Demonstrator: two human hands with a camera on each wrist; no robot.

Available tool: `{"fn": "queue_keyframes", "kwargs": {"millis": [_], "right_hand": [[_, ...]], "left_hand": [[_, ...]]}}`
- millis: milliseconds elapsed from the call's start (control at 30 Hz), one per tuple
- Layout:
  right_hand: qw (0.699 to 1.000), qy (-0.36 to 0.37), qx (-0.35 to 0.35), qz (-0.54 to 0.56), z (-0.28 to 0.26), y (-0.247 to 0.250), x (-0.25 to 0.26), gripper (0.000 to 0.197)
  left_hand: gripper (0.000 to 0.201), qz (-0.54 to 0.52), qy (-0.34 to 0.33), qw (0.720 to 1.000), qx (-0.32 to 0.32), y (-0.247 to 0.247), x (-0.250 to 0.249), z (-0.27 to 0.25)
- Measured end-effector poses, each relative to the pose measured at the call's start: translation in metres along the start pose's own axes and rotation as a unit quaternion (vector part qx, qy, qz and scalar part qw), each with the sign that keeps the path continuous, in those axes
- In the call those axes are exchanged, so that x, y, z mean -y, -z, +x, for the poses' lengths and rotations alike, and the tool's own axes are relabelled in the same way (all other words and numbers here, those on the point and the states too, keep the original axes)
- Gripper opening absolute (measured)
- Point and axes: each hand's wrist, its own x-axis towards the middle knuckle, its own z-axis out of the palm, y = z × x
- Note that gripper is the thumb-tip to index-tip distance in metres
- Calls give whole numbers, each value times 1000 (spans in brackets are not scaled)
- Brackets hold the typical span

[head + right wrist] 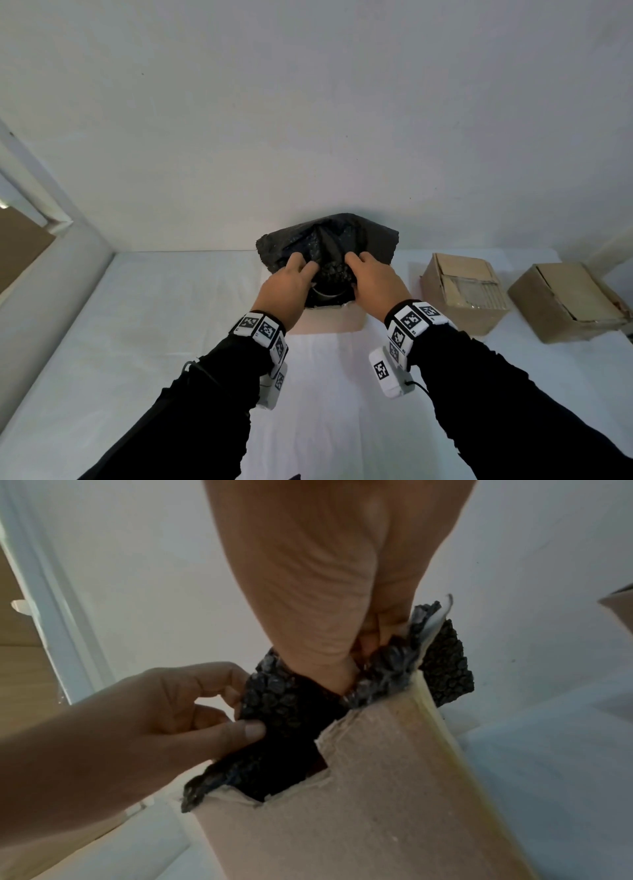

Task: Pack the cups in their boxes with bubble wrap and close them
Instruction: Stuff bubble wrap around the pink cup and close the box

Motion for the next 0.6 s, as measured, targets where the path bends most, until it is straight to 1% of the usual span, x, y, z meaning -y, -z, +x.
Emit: {"fn": "queue_keyframes", "kwargs": {"millis": [67, 133, 167, 200, 233, 267, 333, 367, 400, 433, 500, 600], "right_hand": [[1000, 10, 7, 17, -1, 0, 0, 33], [999, 31, 28, 11, -3, 1, -1, 26], [999, 44, 32, 5, -5, 2, -1, 22], [998, 58, 29, -2, -8, 2, -2, 20], [997, 71, 26, -6, -10, 2, -2, 24], [996, 83, 30, -13, -13, 1, -3, 32], [990, 110, 52, -65, -15, -3, -3, 45], [986, 120, 60, -98, -16, -6, -3, 46], [982, 128, 58, -125, -16, -10, -3, 43], [980, 133, 50, -140, -16, -13, -3, 37], [981, 126, 35, -141, -16, -19, -2, 28], [985, 113, 28, -130, -15, -22, 1, 24]], "left_hand": [[29, 19, -32, 999, 25, -2, -1, 2], [17, 39, -51, 997, 48, -4, -3, 0], [15, 36, -59, 996, 49, -5, -3, -3], [25, 32, -63, 996, 51, -6, -3, -6], [36, 37, -71, 995, 56, -7, -3, -10], [43, 46, -76, 994, 71, -6, -2, -13], [46, 78, -109, 988, 82, -8, 3, -17], [46, 91, -120, 985, 85, -11, 5, -18], [43, 99, -120, 984, 84, -13, 5, -18], [38, 107, -125, 984, 63, -18, 7, -18], [25, 119, -136, 983, 29, -25, 10, -18], [20, 138, -137, 981, 19, -27, 11, -16]]}}
